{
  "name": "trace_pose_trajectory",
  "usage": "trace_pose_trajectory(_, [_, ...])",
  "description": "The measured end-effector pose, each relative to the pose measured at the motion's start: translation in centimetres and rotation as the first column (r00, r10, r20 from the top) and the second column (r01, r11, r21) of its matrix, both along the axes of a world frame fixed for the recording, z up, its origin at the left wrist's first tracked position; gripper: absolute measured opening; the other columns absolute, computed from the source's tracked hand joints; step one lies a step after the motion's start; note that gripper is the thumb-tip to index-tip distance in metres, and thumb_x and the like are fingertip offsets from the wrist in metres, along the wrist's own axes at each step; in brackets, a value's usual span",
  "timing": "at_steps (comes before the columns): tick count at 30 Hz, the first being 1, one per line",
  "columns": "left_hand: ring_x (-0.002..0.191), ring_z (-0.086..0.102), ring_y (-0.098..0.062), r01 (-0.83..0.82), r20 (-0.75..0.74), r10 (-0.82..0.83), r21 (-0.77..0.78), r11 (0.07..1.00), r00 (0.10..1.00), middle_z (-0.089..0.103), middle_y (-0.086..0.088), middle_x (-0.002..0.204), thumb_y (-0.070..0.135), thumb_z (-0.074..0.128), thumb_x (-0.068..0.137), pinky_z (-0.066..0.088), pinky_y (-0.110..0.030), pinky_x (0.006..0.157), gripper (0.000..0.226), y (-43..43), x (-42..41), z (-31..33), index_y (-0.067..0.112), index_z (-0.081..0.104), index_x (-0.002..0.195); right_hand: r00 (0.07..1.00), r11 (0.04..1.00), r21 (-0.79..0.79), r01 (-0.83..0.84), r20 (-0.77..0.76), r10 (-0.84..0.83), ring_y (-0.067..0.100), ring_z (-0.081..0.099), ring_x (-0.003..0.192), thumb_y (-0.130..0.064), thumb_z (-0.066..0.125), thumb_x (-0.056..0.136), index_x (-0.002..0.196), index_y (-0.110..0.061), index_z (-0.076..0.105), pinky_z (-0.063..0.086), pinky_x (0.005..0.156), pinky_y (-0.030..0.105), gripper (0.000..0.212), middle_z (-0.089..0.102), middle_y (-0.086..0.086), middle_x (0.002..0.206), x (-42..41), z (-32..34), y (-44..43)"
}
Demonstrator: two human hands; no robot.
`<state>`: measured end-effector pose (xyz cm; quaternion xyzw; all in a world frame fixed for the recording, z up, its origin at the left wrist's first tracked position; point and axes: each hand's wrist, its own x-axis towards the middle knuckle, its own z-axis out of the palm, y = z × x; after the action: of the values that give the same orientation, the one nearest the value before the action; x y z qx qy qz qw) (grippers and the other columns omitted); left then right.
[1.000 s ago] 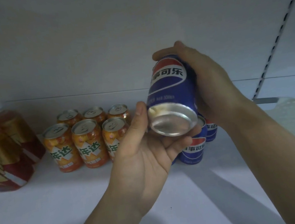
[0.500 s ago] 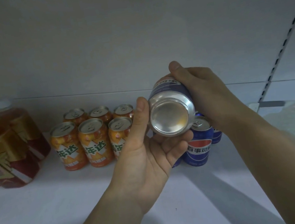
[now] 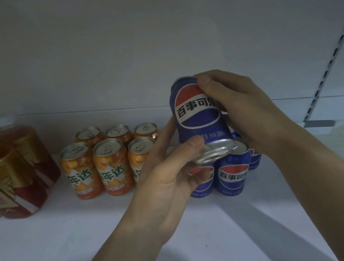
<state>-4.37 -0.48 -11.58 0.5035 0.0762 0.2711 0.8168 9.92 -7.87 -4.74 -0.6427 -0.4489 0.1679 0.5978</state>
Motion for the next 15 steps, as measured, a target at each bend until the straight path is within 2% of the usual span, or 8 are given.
trace_pose_trajectory(2, [0.107, 0.071, -0.024, -0.031, 0.058, 0.030, 0.025, 0.999, 0.998, 0.072, -0.007, 0.122, 0.013, 0.078, 0.075, 0.056, -0.034, 0.078, 0.066, -0.4, -0.6, -0.4, 0.029, 0.058, 0.137, 0.996, 0.996, 0.038, -0.085, -0.031, 0.086, 0.019, 0.076, 0.102, -0.029, 0.063, 0.101, 0.127, -0.025, 0.067, 0.061, 0.089, 0.038, 0.027, 0.077, 0.001, 0.112, 0.1, 0.2, -0.2])
trace_pose_trajectory(4, [0.113, 0.070, -0.021, -0.067, 0.113, 0.062, 0.042, 0.997, 0.992, 0.072, -0.003, 0.123, 0.012, 0.076, 0.074, 0.059, -0.030, 0.080, 0.072, -0.1, -0.5, -0.1, 0.027, 0.054, 0.141, 0.989, 0.988, 0.041, -0.150, 0.006, 0.150, 0.023, 0.074, 0.108, -0.031, 0.073, 0.092, 0.136, -0.028, 0.062, 0.060, 0.093, 0.044, 0.046, 0.075, 0.004, 0.120, 0.4, 0.6, -0.6])
trace_pose_trajectory(7, [0.123, 0.064, -0.023, -0.108, 0.137, 0.090, 0.127, 0.986, 0.987, 0.069, -0.003, 0.129, 0.005, 0.085, 0.073, 0.057, -0.034, 0.091, 0.084, 0.3, -0.7, 0.2, 0.030, 0.049, 0.145, 0.976, 0.979, 0.009, -0.202, 0.080, 0.200, 0.018, 0.075, 0.107, -0.033, 0.086, 0.080, 0.141, -0.028, 0.056, 0.062, 0.087, 0.036, 0.069, 0.075, -0.003, 0.121, 0.5, 1.0, -1.2])
trace_pose_trajectory(9, [0.126, 0.062, -0.024, -0.122, 0.170, 0.091, 0.183, 0.975, 0.981, 0.067, -0.005, 0.134, 0.003, 0.081, 0.076, 0.056, -0.035, 0.094, 0.083, 0.7, -0.7, 0.1, 0.030, 0.047, 0.147, 0.962, 0.973, -0.025, -0.231, 0.145, 0.232, 0.012, 0.075, 0.104, -0.034, 0.083, 0.073, 0.138, -0.025, 0.058, 0.062, 0.084, 0.029, 0.070, 0.076, -0.008, 0.117, 0.2, 1.1, -1.6])
trace_pose_trajectory(13, [0.128, 0.061, -0.023, -0.143, 0.188, 0.104, 0.210, 0.967, 0.977, 0.065, -0.003, 0.137, -0.001, 0.082, 0.075, 0.056, -0.031, 0.092, 0.082, 1.0, -0.7, 0.1, 0.032, 0.052, 0.143, 0.938, 0.979, -0.017, -0.202, 0.285, 0.199, 0.008, 0.072, 0.109, -0.034, 0.084, 0.071, 0.138, -0.022, 0.059, 0.060, 0.096, 0.033, 0.073, 0.075, -0.009, 0.121, -0.1, 0.9, -2.0])
trace_pose_trajectory(15, [0.125, 0.063, -0.021, -0.181, 0.182, 0.142, 0.220, 0.959, 0.973, 0.068, 0.000, 0.132, 0.000, 0.082, 0.071, 0.057, -0.030, 0.089, 0.077, 0.9, -0.5, 0.0, 0.033, 0.059, 0.136, 0.932, 0.978, 0.039, -0.207, 0.312, 0.185, 0.012, 0.071, 0.113, -0.025, 0.091, 0.072, 0.138, -0.018, 0.058, 0.059, 0.097, 0.035, 0.074, 0.074, -0.005, 0.123, 0.0, 0.6, -2.2])
